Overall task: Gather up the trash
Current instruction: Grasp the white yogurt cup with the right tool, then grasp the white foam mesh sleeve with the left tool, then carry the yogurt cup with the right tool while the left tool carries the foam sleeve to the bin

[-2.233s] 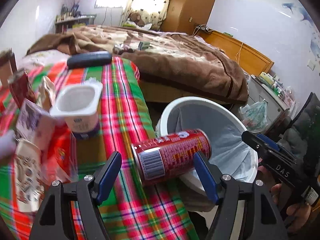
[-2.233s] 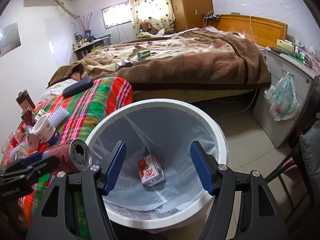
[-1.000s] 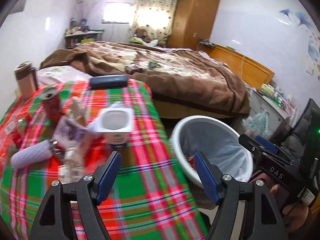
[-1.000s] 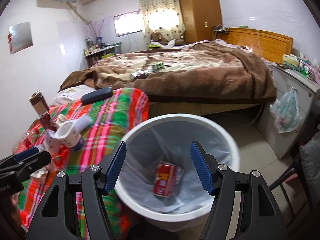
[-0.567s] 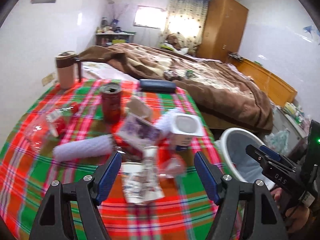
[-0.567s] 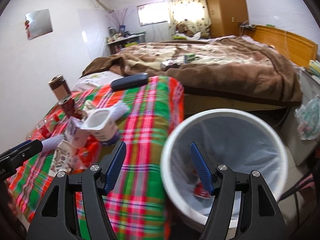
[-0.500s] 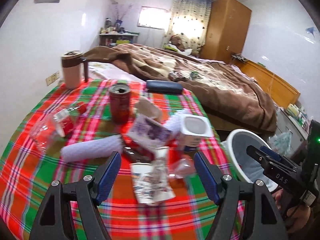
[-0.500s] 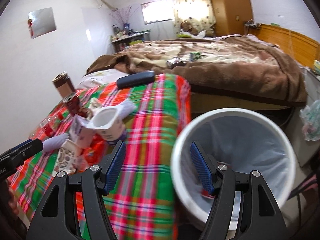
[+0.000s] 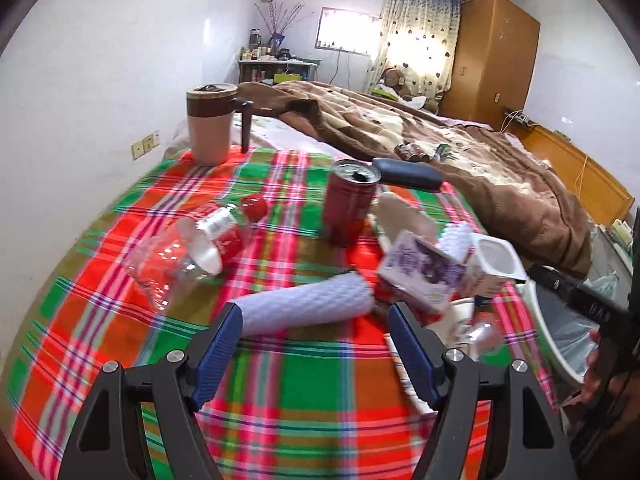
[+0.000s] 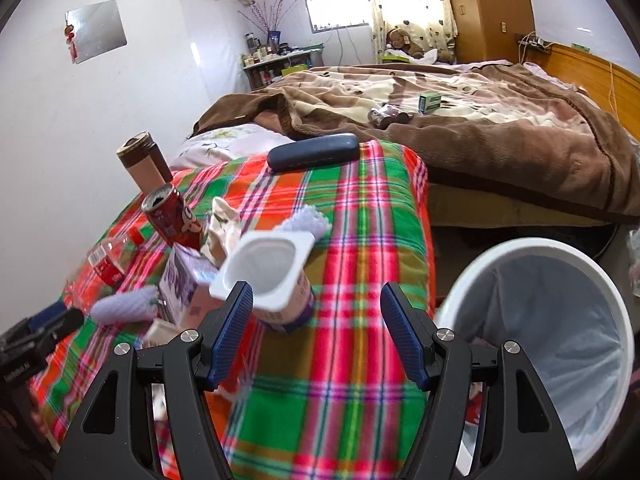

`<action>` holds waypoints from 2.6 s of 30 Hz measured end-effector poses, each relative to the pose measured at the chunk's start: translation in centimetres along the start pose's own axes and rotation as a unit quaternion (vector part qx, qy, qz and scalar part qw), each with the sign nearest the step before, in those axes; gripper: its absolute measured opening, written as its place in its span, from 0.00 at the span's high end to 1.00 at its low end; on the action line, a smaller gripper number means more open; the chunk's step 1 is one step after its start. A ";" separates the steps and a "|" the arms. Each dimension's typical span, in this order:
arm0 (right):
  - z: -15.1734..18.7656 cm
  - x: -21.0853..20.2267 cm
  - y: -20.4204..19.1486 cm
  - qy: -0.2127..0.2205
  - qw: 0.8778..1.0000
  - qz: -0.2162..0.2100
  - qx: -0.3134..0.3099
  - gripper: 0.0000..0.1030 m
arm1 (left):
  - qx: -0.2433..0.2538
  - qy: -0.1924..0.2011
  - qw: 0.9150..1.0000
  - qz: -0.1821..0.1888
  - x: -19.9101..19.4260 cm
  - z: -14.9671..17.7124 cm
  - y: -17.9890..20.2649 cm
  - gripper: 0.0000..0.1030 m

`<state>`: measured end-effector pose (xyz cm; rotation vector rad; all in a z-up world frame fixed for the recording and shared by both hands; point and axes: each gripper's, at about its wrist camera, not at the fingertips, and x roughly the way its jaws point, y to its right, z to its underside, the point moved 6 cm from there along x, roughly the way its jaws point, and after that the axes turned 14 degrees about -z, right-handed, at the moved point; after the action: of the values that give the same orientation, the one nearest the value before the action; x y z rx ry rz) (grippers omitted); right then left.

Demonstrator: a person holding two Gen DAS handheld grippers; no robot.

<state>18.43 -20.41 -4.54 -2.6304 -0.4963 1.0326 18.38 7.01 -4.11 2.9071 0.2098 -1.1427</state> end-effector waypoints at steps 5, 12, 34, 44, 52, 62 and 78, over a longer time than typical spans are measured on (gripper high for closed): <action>-0.7 1.7 0.1 -0.006 1.000 -0.009 0.025 0.38 | 0.019 -0.007 1.000 0.003 1.7 -0.6 -0.8 0.27; 0.0 3.6 -0.1 -0.039 0.999 -0.001 0.034 0.60 | 0.056 -0.014 0.998 0.007 3.9 -1.6 -0.3 0.24; 2.8 3.0 0.6 -0.062 0.997 -0.010 0.046 0.90 | 0.133 -0.084 0.985 0.076 5.2 2.6 2.8 0.24; 3.1 2.9 0.6 -0.059 0.997 -0.008 0.045 0.90 | 0.132 -0.057 0.988 0.062 6.1 0.1 2.3 0.24; 3.5 3.0 0.5 -0.059 0.997 -0.013 0.045 0.90 | 0.139 -0.081 0.983 0.086 7.0 1.7 3.8 0.50; 3.7 2.2 0.4 -0.041 0.998 -0.021 0.042 0.92 | 0.093 -0.076 0.988 0.099 5.5 1.9 3.6 0.76; 3.9 -1.4 -0.3 0.002 0.999 -0.025 0.023 0.92 | 0.060 -0.036 0.991 0.113 -0.7 2.1 5.2 0.76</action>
<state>14.75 -20.24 -6.36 -2.5650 -0.5281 1.0117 17.14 1.63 -5.36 2.8871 -0.1900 -1.2559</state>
